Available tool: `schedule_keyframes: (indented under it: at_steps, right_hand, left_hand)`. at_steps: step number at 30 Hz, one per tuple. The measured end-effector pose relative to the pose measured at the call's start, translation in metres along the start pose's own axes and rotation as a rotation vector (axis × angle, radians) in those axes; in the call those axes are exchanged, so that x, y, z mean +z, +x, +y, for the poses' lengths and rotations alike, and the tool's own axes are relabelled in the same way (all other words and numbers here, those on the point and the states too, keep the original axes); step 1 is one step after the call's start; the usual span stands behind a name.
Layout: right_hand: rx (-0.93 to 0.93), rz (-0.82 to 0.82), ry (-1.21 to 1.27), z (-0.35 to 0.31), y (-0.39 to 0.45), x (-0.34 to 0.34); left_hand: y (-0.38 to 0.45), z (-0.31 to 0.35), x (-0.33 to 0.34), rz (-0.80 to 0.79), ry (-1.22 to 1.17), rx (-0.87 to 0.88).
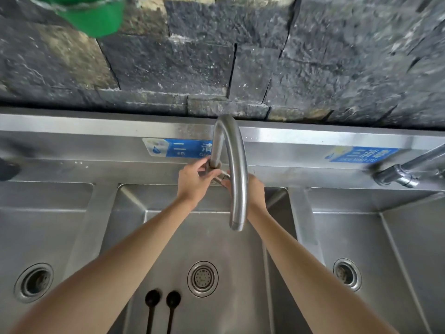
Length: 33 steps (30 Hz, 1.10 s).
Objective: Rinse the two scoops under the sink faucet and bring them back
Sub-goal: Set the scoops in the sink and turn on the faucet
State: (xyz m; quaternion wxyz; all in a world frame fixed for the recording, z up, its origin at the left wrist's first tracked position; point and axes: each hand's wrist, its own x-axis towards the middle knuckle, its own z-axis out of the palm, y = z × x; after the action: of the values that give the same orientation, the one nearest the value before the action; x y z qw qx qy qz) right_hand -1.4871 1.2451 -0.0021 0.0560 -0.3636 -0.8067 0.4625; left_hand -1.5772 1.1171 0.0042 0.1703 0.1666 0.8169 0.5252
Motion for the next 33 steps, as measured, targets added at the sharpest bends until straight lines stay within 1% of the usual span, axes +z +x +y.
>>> schedule_keyframes:
  at_steps: [3, 8, 14, 18, 28, 33]
  right_hand:
    - [-0.010, 0.016, -0.032, 0.000, 0.005, -0.001]
    - [-0.003, 0.069, 0.018, -0.001, 0.004, 0.006]
    - [-0.074, 0.115, -0.054, 0.000, 0.002, 0.012]
    - [-0.107, 0.143, -0.048, 0.000, 0.001, 0.014]
    - [-0.142, 0.142, -0.075, 0.005, 0.000, 0.014]
    - [-0.096, 0.110, -0.033, 0.003, 0.001, 0.016]
  left_hand:
    - [0.000, -0.007, 0.005, 0.036, 0.021, 0.029]
    - [-0.001, -0.008, 0.006, 0.054, 0.031, 0.076]
    - [-0.003, -0.006, 0.005, 0.064, 0.062, 0.110]
    - [-0.002, -0.005, 0.006, 0.074, 0.079, 0.103]
    - [-0.001, -0.005, 0.006, 0.082, 0.073, 0.080]
    - [0.001, -0.005, 0.005, 0.086, 0.076, 0.072]
